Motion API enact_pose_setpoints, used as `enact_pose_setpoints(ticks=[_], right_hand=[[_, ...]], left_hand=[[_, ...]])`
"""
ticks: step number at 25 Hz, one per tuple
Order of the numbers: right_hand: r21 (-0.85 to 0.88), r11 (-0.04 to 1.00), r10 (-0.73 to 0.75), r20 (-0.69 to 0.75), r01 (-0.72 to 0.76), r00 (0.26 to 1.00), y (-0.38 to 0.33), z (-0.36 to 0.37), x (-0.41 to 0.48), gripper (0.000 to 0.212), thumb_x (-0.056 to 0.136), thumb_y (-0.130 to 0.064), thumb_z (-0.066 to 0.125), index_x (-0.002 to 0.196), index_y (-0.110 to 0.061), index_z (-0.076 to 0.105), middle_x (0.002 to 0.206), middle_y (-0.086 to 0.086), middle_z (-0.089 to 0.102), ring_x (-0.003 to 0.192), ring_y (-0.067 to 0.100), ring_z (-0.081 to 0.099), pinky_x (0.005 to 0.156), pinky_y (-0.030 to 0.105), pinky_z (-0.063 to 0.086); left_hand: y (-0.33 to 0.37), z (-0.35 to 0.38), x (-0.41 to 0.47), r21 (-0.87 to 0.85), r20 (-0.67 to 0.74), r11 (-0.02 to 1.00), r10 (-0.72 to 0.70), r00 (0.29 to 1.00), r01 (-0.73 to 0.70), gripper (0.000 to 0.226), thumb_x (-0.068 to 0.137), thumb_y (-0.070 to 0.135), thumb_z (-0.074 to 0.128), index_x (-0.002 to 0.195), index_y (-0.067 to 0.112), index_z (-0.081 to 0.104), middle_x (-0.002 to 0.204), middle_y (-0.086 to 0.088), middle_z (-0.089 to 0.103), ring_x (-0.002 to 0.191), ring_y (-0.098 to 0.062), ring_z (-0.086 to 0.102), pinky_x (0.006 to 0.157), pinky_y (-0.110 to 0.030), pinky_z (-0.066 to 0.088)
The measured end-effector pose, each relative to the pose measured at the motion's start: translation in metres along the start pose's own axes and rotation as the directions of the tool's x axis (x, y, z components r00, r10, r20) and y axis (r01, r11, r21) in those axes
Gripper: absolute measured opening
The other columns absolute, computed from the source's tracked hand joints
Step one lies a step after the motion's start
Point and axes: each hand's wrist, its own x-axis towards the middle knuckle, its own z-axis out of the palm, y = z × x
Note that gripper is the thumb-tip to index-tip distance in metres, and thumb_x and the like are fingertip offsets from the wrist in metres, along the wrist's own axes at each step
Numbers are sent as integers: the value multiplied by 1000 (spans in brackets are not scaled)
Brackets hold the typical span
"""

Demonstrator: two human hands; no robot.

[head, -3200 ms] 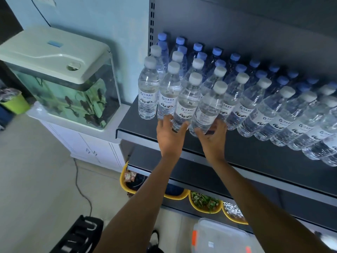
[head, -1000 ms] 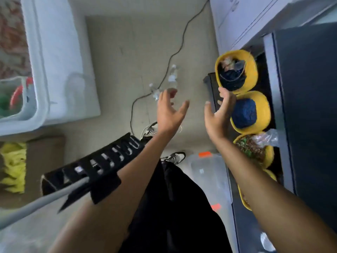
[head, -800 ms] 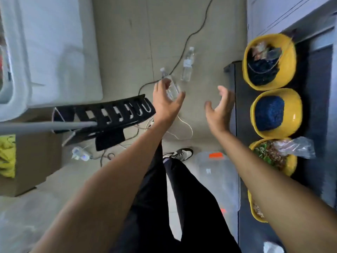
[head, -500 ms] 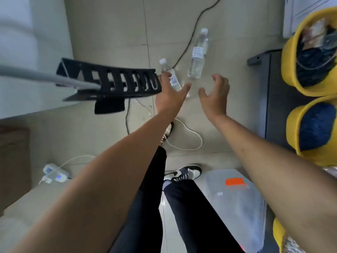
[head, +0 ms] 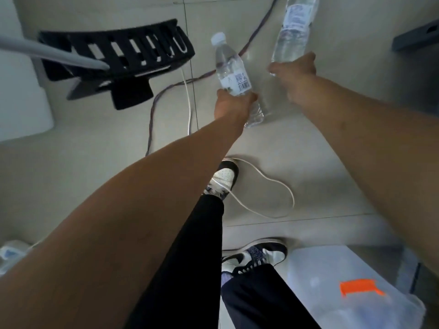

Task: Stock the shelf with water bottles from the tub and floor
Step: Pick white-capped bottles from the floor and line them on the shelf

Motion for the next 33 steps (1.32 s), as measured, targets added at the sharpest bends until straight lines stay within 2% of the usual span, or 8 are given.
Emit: enact_pose_setpoints(ticks=[3, 6, 11, 18, 24, 26, 29, 33], right_hand=[[25, 1000, -16, 24, 16, 1000, 4, -3, 1, 77, 74, -25, 88, 139, -8, 49, 137, 9, 61, 123, 23, 62, 99, 30, 54], [295, 953, 44, 96, -70, 994, 6, -18, -16, 63, 78, -13, 84, 133, -2, 54, 130, 15, 64, 113, 30, 68, 97, 38, 58], [706, 666, 23, 304, -242, 952, 12, -53, -84, 39, 90, 6, 68, 125, 7, 53, 130, 23, 63, 111, 36, 69, 96, 42, 60], [854, 518, -265, 221, -55, 939, -36, -207, -212, 26, 93, 6, 63, 116, -1, 53, 116, 19, 68, 106, 28, 70, 103, 39, 56], [748, 608, -374, -24, 265, 927, -99, -419, -364, 50, 88, -1, 71, 134, 1, 52, 133, 20, 63, 118, 24, 64, 114, 57, 43], [740, 587, -386, -102, 329, 917, -113, -486, -414, 63, 90, 0, 71, 147, -4, 45, 145, 15, 57, 127, 23, 62, 113, 48, 47], [739, 505, -452, -214, 446, 866, -125, -586, -490, 67, 93, 1, 69, 153, -7, 39, 151, 12, 53, 133, 24, 58, 114, 47, 46], [721, 398, -520, -332, 567, 787, -116, -691, -585, 66, 94, 0, 67, 144, -39, 46, 133, -20, 65, 125, 4, 62, 100, 24, 54]], left_hand=[[3, -2, -2, -57, 14, 998, 22, 1000, -22, 52, 80, 31, 80, 123, 17, 55, 96, 4, 65, 84, -16, 65, 81, -42, 62], [16, -11, -15, -82, 59, 995, 61, 996, -56, 44, 81, 26, 81, 118, 17, 58, 100, 3, 68, 88, -18, 67, 86, -46, 61], [55, -36, -62, -158, 122, 985, 83, 989, -64, 44, 81, 18, 81, 120, 15, 63, 112, -4, 72, 100, -25, 71, 94, -51, 59], [159, -70, -224, -323, 125, 910, 313, 941, -260, 35, 85, 17, 76, 117, 9, 64, 101, -4, 70, 91, -21, 67, 83, -39, 58], [291, -91, -439, -375, 194, 758, 627, 754, -534, 32, 77, 24, 73, 107, 14, 67, 87, 8, 71, 80, -12, 62, 74, -27, 53], [330, -93, -510, -405, 221, 696, 704, 675, -594, 35, 76, 26, 73, 107, 12, 67, 85, 11, 71, 77, -9, 63, 70, -25, 53], [383, -101, -628, -464, 267, 590, 805, 530, -661, 38, 83, 24, 71, 119, 13, 64, 107, -8, 74, 98, -28, 69, 87, -49, 59], [415, -96, -761, -530, 238, 432, 902, 361, -730, 35, 87, 23, 67, 123, 22, 65, 116, -10, 72, 109, -37, 67, 94, -52, 57]])
